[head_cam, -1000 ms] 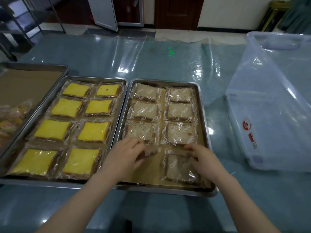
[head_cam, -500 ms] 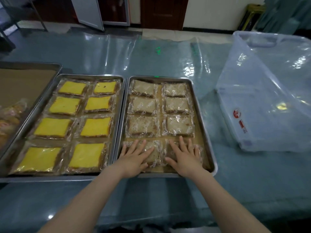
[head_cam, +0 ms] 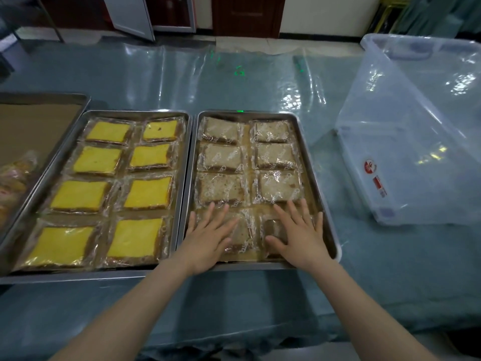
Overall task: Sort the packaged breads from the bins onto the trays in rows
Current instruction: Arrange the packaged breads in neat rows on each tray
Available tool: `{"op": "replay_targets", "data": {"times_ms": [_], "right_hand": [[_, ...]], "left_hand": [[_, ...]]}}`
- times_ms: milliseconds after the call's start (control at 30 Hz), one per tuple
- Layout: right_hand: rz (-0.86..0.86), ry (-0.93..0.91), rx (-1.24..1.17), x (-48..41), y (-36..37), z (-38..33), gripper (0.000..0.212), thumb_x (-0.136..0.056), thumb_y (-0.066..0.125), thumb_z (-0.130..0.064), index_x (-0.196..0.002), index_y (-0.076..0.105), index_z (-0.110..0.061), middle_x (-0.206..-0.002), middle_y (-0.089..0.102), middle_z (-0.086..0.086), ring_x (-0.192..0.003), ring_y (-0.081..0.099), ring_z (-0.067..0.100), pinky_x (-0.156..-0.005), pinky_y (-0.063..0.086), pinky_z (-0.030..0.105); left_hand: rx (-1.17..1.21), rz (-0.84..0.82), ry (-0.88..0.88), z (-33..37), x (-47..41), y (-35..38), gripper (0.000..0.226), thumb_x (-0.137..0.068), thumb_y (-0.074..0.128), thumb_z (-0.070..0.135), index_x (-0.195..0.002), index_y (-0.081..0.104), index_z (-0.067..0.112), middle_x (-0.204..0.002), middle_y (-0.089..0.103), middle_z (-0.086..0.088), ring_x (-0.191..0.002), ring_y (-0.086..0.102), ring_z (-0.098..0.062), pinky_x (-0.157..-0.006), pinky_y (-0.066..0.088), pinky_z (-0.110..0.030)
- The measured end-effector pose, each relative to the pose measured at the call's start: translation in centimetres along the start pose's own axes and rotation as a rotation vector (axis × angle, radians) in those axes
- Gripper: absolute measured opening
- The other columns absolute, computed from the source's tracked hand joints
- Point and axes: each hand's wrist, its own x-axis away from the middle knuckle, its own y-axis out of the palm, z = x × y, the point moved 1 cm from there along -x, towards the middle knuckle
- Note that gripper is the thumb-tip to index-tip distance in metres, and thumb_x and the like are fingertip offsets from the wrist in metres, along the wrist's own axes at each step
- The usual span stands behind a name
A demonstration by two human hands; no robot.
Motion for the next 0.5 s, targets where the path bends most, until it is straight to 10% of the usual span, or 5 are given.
{"op": "replay_targets", "data": {"times_ms": [133, 500], "right_hand": [[0.042, 0.013, -0.059, -2.0, -0.9, 0.1, 0.074, -0.089, 0.038, -0.062, -0.148, -0.001, -0.041, -0.154, -0.022, -0.006, -0.137, -0.033, 0.017, -0.106, -0.021, 0.045], [-0.068, -0.106, 0.083, -8.8, 0.1, 0.5, 0.068, -0.085, 0.017, -0.073, -0.139, -0.021, -0.055, -0.151, -0.033, -0.001, -0.133, -0.039, 0.033, -0.104, -0.024, 0.055]], "left_hand": [[0.050, 0.170, -0.134, 0.2, -1.9, -1.2, 0.070, -0.090, 0.029, 0.059, -0.138, -0.019, 0.045, -0.152, -0.026, 0.009, -0.134, -0.034, -0.008, -0.109, -0.020, -0.038], [-0.194, -0.007, -0.119, 0.8, -5.8, 0.4, 0.090, -0.063, 0.002, 0.091, -0.133, -0.034, 0.046, -0.141, -0.046, -0.002, -0.125, -0.047, -0.026, -0.102, -0.028, -0.052]]}}
